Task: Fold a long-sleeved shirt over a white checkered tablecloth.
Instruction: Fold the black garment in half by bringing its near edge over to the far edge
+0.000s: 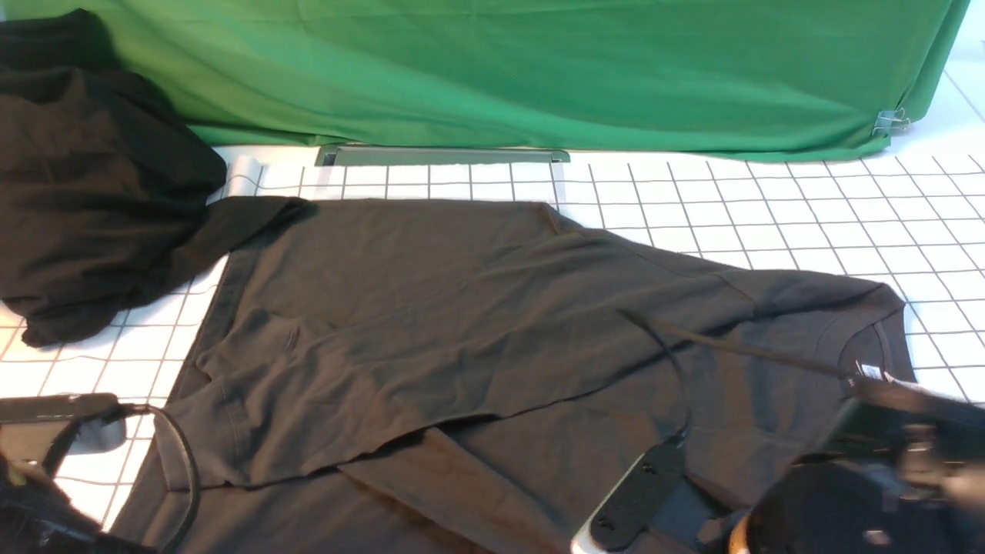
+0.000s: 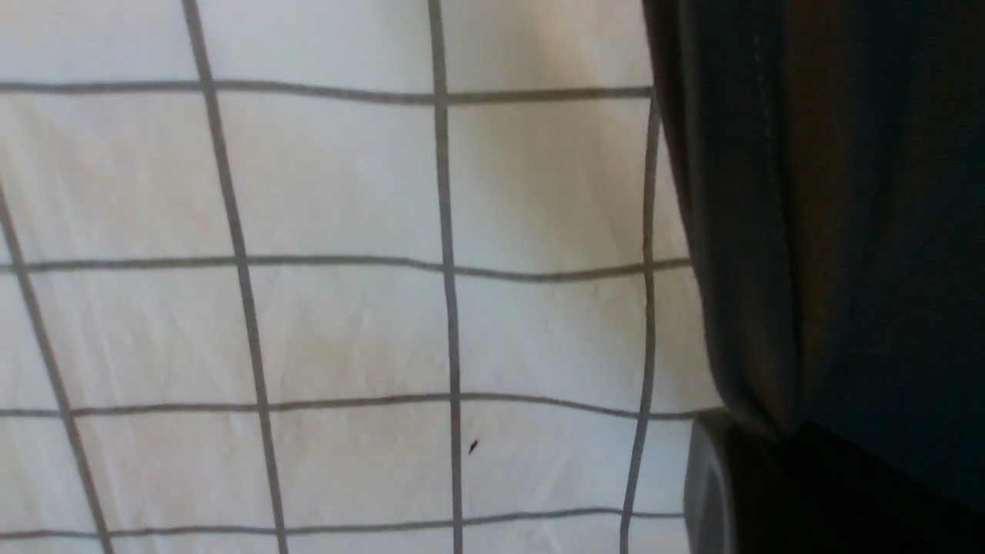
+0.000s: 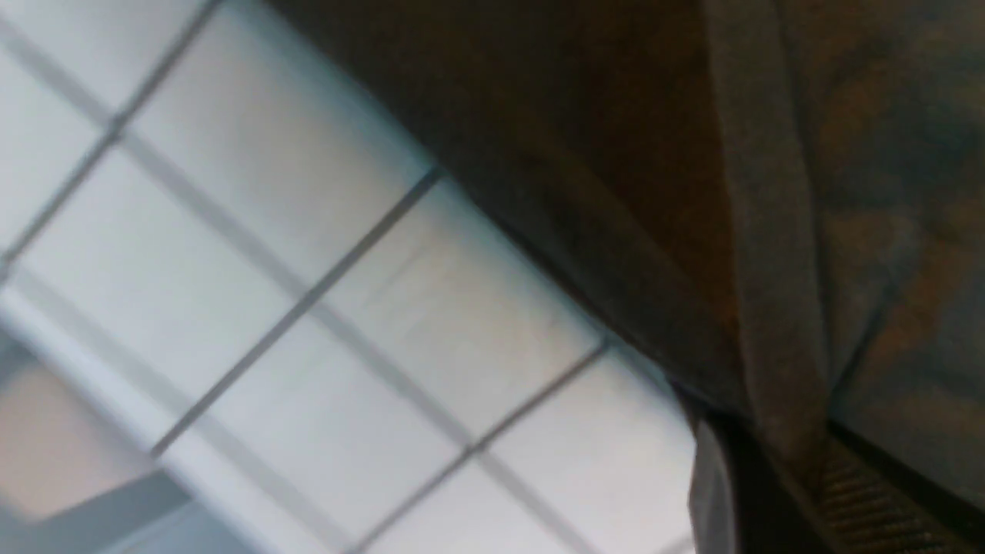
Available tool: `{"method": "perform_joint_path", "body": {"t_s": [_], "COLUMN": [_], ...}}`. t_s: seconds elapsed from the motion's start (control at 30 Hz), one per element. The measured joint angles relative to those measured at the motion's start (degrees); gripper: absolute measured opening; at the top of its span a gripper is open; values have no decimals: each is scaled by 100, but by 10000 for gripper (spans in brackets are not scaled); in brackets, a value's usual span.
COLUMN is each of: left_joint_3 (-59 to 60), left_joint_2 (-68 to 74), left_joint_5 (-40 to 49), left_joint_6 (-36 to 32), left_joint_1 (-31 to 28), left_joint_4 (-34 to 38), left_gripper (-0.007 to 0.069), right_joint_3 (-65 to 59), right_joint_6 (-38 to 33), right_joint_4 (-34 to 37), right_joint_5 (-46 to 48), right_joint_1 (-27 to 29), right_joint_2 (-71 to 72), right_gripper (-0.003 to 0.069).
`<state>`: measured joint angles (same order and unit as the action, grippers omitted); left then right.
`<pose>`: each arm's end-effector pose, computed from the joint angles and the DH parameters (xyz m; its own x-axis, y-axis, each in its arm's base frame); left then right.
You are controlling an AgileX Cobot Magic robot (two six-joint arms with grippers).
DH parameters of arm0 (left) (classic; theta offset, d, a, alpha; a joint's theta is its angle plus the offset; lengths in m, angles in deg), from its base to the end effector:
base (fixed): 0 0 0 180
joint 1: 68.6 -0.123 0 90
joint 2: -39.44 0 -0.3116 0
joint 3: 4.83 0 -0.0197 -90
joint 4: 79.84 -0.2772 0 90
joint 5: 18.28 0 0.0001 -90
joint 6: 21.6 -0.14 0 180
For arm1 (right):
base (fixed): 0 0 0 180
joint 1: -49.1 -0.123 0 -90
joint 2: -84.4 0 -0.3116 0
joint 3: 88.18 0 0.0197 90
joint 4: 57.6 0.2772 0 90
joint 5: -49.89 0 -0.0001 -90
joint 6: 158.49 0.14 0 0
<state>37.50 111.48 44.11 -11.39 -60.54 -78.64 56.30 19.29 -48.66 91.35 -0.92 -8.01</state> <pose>0.1703 -0.0267 0.1832 -0.9975 -0.0474 -0.0522 -0.0459 0.9985 -0.0288 0.1626 0.2163 0.1427 -0.6897 -0.7010 -0.1816 -0.7228 0.6813 0.1156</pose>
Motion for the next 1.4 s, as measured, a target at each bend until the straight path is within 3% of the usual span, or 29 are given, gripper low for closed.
{"method": "perform_joint_path", "body": {"t_s": [0.2,0.43,0.63,0.87,1.2,1.4], "left_joint_3": [-45,-1301,-3019,-4715,-7269,-8334], "left_joint_2": [-925,-980,739,2820,5556,6425], "left_joint_5": [612,688,361,186,262,326], "left_joint_6": [-16,82,198,21,-62,-215], "left_joint_1": [0,0,-229,-645,-858,-865], "left_joint_4": [66,-67,-277,-45,-120,-239], "left_gripper": [17,17,17,17,17,17], "right_joint_3": [0,782,2216,3801,6022,6888], "right_joint_6": [106,405,-271,-776,-942,-942], "right_joint_4": [60,-673,-790,-738,-747,-795], "right_joint_5": [777,1196,1189,990,623,593], "right_joint_1": [-11,314,1478,2321,2663,2683], "right_joint_2": [1104,1574,729,-937,-3372,-4239], "right_gripper": [36,37,34,34,34,48]}}
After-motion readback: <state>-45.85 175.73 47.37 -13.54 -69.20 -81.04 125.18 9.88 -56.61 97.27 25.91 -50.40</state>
